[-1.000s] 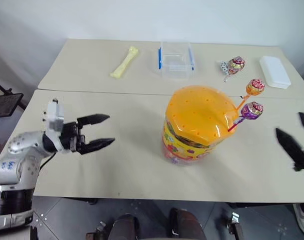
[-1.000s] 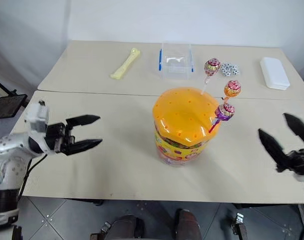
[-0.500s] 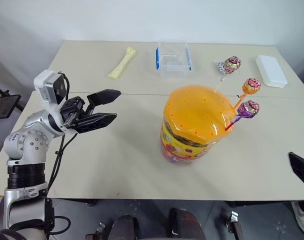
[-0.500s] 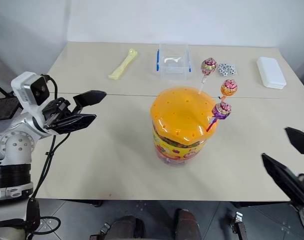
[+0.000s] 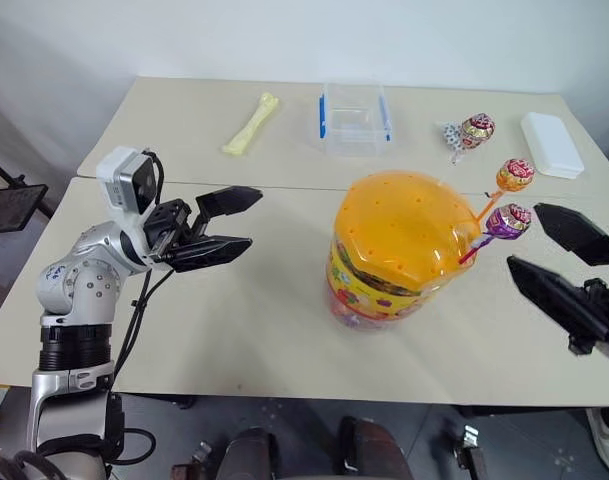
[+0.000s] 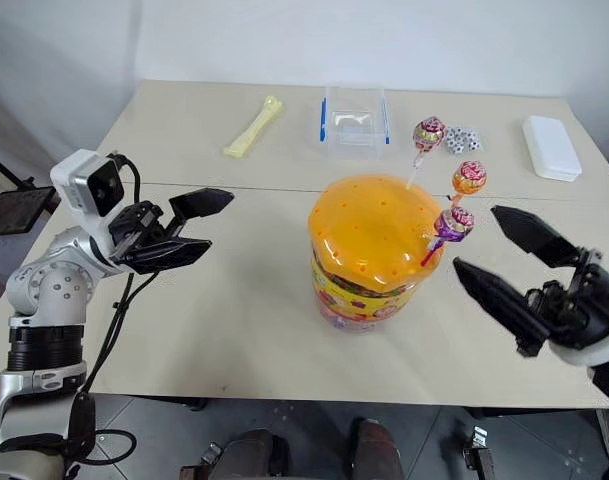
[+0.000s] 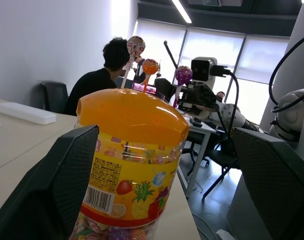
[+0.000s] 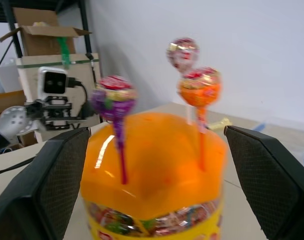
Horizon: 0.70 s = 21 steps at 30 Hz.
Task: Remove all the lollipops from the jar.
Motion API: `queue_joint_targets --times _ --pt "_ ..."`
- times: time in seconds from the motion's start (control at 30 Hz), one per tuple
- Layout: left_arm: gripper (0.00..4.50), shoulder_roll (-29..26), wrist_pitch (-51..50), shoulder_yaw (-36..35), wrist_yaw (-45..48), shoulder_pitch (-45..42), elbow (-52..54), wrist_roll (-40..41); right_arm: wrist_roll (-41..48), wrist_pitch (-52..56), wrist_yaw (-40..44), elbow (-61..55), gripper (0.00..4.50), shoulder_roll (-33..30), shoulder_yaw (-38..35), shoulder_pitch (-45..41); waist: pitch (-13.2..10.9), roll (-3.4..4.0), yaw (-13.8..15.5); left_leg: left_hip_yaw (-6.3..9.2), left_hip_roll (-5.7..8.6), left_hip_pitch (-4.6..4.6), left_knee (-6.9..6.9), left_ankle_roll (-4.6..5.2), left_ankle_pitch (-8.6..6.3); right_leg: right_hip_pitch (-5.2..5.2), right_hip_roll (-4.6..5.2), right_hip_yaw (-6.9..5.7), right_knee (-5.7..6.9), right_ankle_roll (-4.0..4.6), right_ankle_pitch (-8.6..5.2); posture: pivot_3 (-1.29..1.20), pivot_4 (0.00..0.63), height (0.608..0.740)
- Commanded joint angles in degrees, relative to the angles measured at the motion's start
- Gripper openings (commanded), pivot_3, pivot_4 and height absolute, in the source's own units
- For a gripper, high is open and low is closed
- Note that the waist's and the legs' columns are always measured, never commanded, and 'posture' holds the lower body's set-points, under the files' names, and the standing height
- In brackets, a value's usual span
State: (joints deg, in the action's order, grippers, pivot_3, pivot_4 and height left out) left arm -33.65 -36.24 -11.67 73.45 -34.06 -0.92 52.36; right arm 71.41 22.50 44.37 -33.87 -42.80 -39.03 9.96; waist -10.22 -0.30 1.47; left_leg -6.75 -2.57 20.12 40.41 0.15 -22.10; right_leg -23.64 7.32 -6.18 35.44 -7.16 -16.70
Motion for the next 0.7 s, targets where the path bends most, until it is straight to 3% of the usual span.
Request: queue_joint_targets --times 0.03,0.5,0.6,0.7 --pt "4.5 0.61 0.18 -1.51 -0.99 -0.51 2.0 1.51 -1.05 0.86 0.04 1.77 4.49 -1.37 1.5 -3.03 0.0 0.0 -0.06 0.0 0.0 0.0 0.0 0.0 0.0 0.0 0.0 0.0 0.01 0.0 0.0 0.0 0.15 0.74" --pt "4.5 2.69 0.41 -2.73 -5.38 -0.69 4.82 2.23 -4.89 5.5 -3.19 7.19 4.49 -1.51 9.6 -16.85 0.0 0.0 -0.05 0.06 -0.01 0.07 0.03 0.0 0.0 -0.04 0.02 -0.08 0.02 -0.01 0.01 0.0 0.15 0.74" --pt "4.5 3.52 -0.01 -2.94 -6.69 -0.05 6.24 3.19 -5.9 5.97 -1.77 7.39 3.91 -1.11 10.62 -16.56 0.0 0.0 -0.08 0.05 -0.01 0.08 0.03 0.0 0.0 -0.04 0.02 -0.09 0.02 -0.01 0.01 0.0 0.15 0.74" --pt "4.5 4.4 -0.37 -2.95 -7.76 0.07 7.24 4.08 -5.41 6.58 -1.1 7.79 2.93 -1.0 10.43 -16.52 0.0 -0.01 -0.03 0.06 -0.01 0.09 0.04 0.0 0.0 -0.04 0.02 -0.09 0.01 -0.02 0.01 0.0 0.15 0.74"
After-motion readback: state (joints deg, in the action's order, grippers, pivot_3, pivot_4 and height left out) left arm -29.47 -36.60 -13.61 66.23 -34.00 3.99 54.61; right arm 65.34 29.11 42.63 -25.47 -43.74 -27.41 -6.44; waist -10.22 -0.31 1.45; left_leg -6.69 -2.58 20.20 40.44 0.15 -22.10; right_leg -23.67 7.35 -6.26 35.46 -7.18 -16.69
